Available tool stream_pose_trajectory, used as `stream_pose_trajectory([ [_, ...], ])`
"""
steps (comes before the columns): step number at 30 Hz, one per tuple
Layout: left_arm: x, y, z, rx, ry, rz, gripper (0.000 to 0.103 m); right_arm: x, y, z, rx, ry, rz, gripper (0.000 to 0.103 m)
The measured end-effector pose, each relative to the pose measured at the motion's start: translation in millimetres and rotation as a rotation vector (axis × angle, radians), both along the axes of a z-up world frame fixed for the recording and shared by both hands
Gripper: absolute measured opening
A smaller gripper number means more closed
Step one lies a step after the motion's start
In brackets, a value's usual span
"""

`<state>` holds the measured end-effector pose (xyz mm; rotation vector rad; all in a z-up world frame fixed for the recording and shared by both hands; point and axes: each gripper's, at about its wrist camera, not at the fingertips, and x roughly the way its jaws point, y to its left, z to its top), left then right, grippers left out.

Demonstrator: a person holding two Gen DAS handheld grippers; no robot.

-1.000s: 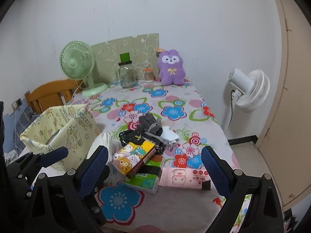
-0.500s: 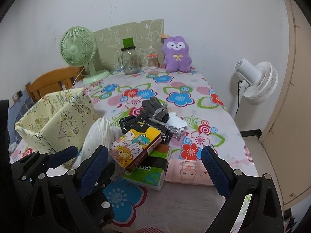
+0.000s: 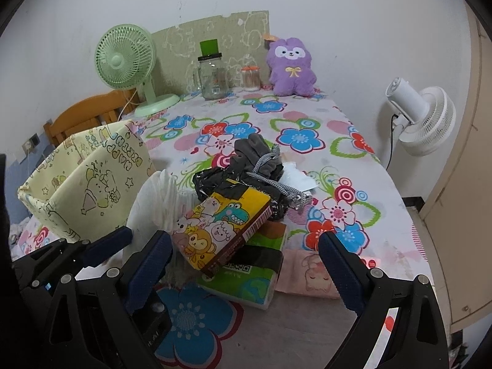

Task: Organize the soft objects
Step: 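Move left gripper toward the white soft packet while right gripper approaches the cartoon snack box, then close left gripper on the white packet while right gripper grasps the cartoon snack box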

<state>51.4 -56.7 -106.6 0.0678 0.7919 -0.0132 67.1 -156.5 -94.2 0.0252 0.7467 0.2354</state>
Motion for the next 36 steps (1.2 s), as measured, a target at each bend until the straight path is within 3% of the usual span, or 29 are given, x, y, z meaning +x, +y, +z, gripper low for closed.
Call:
stream_pose_trajectory([
  [12,10.5,-7.6,-3.0,0.014,0.002,-0.015,0.032,21.9,2.8,-13.4,0.028,0.05,0.005,0.097],
  [19,17.3,-7.5,-1.9,-0.008,0.024,-0.032,0.024,30.4,2.6,-16.2,0.065,0.069,0.017,0.075],
  [21,18.1,-8.7,-0.6,-0.007,0.021,-0.034,0.018,31.0,3.2,-15.4,0.06,0.068,0.017,0.066],
  [23,19.0,-9.3,0.2,-0.012,0.025,-0.038,0.016,32.2,2.6,-14.4,0.065,0.075,0.021,0.048],
  [26,19.3,-9.9,1.2,-0.009,0.03,-0.041,0.013,33.0,1.9,-13.7,0.067,0.08,0.024,0.038],
  [36,16.4,-13.5,13.2,0.001,0.018,-0.056,0.004,30.3,-1.9,-3.1,0.06,0.071,0.014,0.029],
])
